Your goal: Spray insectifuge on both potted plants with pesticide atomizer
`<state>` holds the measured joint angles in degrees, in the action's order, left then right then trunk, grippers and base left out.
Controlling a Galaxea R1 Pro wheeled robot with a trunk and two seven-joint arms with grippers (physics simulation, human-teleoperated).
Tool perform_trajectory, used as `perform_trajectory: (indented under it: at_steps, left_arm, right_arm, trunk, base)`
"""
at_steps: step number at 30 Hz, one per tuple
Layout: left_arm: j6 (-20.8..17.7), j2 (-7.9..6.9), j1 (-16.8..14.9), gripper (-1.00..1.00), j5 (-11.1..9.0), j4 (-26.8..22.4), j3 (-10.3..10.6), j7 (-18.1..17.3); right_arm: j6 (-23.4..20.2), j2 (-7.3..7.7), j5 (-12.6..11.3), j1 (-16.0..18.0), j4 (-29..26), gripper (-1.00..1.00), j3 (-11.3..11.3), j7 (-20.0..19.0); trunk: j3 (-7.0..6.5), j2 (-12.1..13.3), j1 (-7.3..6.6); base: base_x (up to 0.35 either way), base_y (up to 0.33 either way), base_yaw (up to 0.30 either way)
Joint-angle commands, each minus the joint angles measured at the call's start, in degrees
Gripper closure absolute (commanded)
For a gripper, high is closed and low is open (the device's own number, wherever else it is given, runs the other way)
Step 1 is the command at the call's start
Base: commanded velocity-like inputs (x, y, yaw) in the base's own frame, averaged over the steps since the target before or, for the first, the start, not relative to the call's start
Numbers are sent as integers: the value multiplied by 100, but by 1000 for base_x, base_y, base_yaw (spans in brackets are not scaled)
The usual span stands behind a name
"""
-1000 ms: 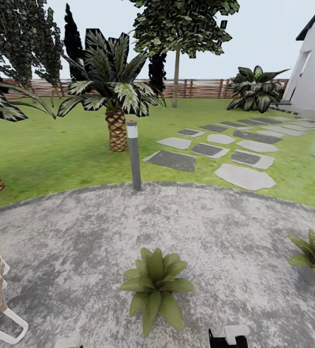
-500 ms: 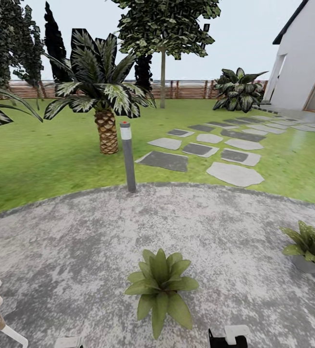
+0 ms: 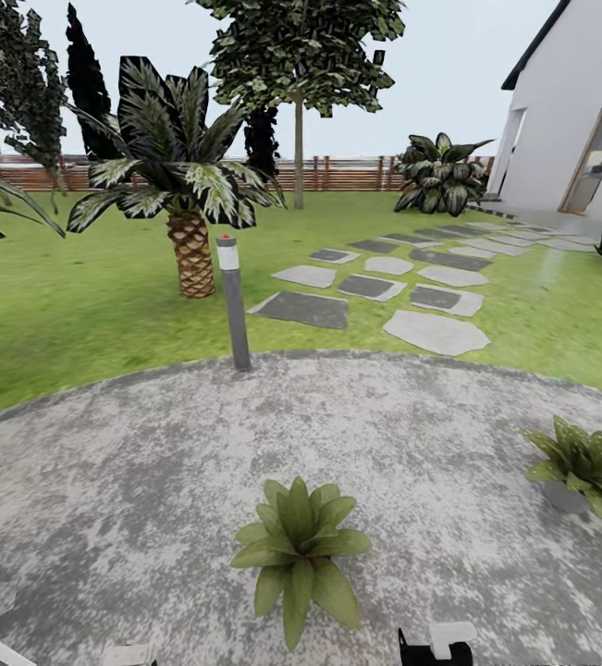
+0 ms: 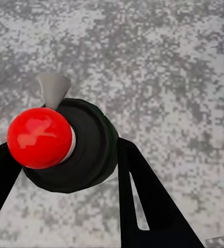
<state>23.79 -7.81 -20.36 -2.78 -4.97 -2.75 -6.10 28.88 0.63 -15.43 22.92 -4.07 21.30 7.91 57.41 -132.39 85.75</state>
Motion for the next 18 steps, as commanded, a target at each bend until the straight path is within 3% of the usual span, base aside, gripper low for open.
perform_trajectory:
  at_steps: [1,10,11,12,15,16,17,18]
  left_arm:
    - [7,-7,-3,100,-29,5,-27,-51]
    - [-33,-28,-16,100,99,-67,93,-197]
    - [-46,-50,-47,100,243,-79,202,-356]
    - [-64,-128,-72,100,546,-86,407,-675]
    - [-92,-453,-115,100,1286,-103,620,-1797]
    - [-105,-644,-289,100,1679,-108,647,-2501]
    - [-114,-751,-419,100,1919,-109,654,-2848]
    - [-117,-807,-489,100,2059,-109,657,-3042]
  right_arm:
    - [11,1,-31,2,-3,-100,49,17]
    - [7,14,7,2,-31,-100,79,-5]
    - [5,18,25,2,-38,-100,141,-17]
    - [7,27,132,7,-56,-100,358,-38]
    - [5,70,822,10,-479,-100,1019,-58]
    - [-2,75,1576,11,-759,-100,1175,-106]
    - [-11,77,2123,11,-903,-100,1213,-243]
    - [-20,77,2454,18,-974,-100,1224,-399]
  trunk:
    - [4,-2,-1]
    - [2,-2,-1]
    - [2,-2,-1]
    - [2,-2,-1]
    - [2,-2,-1]
    - [2,-2,-1]
    - [2,-2,-1]
    - [2,-2,-1]
  base:
    - [0,0,-43]
    - [0,0,-6]
    - [0,0,0]
    - [0,0,0]
    - [0,0,0]
    - [0,0,0]
    - [0,0,0]
    - [0,0,0]
